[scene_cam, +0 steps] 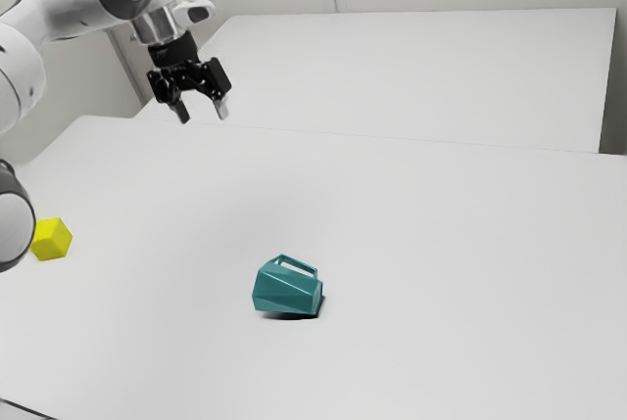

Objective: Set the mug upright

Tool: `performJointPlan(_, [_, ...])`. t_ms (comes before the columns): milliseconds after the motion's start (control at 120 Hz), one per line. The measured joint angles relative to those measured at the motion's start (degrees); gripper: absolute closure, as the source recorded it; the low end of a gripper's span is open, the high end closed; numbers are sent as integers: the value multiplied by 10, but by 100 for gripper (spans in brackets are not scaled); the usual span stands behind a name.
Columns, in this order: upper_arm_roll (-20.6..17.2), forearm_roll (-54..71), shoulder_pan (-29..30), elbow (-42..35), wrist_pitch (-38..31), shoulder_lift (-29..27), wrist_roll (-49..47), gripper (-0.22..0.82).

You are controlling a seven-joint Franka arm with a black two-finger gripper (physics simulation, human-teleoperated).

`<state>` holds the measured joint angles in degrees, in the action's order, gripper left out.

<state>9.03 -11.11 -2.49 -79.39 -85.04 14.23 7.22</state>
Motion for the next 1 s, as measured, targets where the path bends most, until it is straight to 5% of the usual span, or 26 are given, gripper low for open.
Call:
performJointPlan(175, [5, -54, 1, -229, -40, -131, 11, 0])
performJointPlan(342, [34, -123, -5, -387, -100, -185, 46, 0])
performJointPlan(1000, [39, -284, -33, -535, -285, -138, 225, 0])
